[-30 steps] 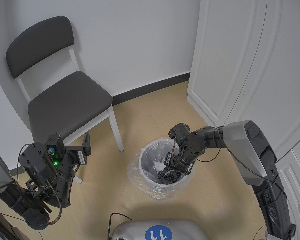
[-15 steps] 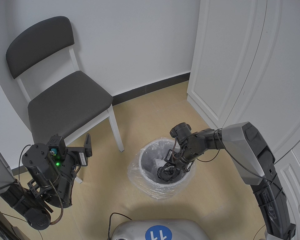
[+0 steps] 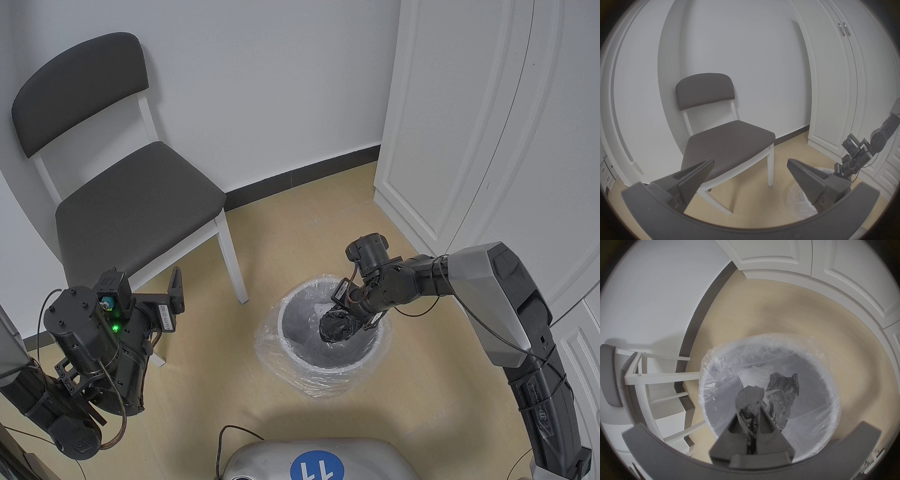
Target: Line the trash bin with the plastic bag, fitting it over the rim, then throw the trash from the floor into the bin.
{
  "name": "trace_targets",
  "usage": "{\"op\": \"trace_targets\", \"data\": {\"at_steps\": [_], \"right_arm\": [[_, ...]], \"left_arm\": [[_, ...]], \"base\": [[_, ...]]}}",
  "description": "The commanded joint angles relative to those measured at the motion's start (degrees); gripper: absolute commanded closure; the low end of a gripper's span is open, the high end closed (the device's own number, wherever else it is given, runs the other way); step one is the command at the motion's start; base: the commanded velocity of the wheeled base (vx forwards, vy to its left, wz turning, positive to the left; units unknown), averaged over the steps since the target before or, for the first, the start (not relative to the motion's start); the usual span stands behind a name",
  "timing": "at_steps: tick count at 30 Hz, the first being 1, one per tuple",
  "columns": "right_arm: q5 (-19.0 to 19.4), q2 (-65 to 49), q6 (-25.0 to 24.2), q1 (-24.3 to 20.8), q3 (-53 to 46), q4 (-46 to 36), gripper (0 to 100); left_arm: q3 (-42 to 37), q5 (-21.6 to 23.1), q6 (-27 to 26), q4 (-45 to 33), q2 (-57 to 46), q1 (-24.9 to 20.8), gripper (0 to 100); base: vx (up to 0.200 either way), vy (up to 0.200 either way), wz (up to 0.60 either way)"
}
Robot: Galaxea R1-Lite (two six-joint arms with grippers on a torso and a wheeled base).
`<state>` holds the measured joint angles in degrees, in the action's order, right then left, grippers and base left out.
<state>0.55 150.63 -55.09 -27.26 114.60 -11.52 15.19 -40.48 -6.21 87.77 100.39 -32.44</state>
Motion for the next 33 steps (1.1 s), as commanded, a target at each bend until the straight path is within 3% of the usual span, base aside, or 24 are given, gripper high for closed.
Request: {"op": "trace_targets", "data": {"at_steps": [1, 16, 33], "right_arm": [[0.0, 0.3, -0.1, -0.4, 0.0, -0.1, 100], [0.1, -0.9, -0.5, -3.7, 0.0, -0.1, 100], [-0.1, 2.1, -0.1, -3.1, 0.0, 0.1, 100]], "left_arm": [[0.0, 0.0, 0.0, 0.0, 0.0, 0.0, 0], [0.0, 0.0, 0.0, 0.0, 0.1, 0.0, 0], [-0.2, 0.0, 0.0, 0.0, 0.2, 0.0, 0]], "base": [[0.000, 0.000, 0.00], [0.000, 0.000, 0.00], [0.000, 0.000, 0.00]]}}
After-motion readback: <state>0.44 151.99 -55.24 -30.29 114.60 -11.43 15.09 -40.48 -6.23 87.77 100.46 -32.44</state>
